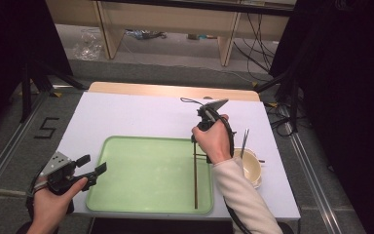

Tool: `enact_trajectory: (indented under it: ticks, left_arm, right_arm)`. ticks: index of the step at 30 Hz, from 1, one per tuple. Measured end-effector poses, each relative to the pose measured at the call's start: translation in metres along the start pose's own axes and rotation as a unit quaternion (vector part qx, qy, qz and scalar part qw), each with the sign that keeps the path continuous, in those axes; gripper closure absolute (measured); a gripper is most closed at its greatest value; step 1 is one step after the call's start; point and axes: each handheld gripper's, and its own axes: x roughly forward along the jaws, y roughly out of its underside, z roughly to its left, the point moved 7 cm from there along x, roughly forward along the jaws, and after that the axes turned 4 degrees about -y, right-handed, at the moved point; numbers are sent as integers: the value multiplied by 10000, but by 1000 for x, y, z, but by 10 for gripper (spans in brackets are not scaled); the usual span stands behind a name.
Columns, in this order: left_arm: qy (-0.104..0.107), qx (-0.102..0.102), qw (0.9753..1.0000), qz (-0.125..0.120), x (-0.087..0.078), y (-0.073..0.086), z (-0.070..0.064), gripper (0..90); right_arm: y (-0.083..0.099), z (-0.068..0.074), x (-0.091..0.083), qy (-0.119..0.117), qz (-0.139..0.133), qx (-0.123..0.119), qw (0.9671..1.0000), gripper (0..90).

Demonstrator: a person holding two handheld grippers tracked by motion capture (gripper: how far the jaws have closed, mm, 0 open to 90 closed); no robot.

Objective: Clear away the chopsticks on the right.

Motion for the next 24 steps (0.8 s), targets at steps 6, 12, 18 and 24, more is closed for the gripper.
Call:
enact_trajectory:
  ticks: [6,12,18,24]
  left_arm:
    - [8,-8,10000,2,0,0,0,269]
    - [15,-18,10000,-6,0,0,0,270]
    - [12,-18,10000,-9,-1,0,0,269]
    - [51,-33,10000,-16,0,0,0,269]
  right_arm:
    - [1,4,8,-74,118,75,9999,875]
    - [-1,4,12,-19,138,300,9995,875]
    - [0,3,20,55,208,402,9990,875]
    - [0,-2,25,103,177,296,9994,875]
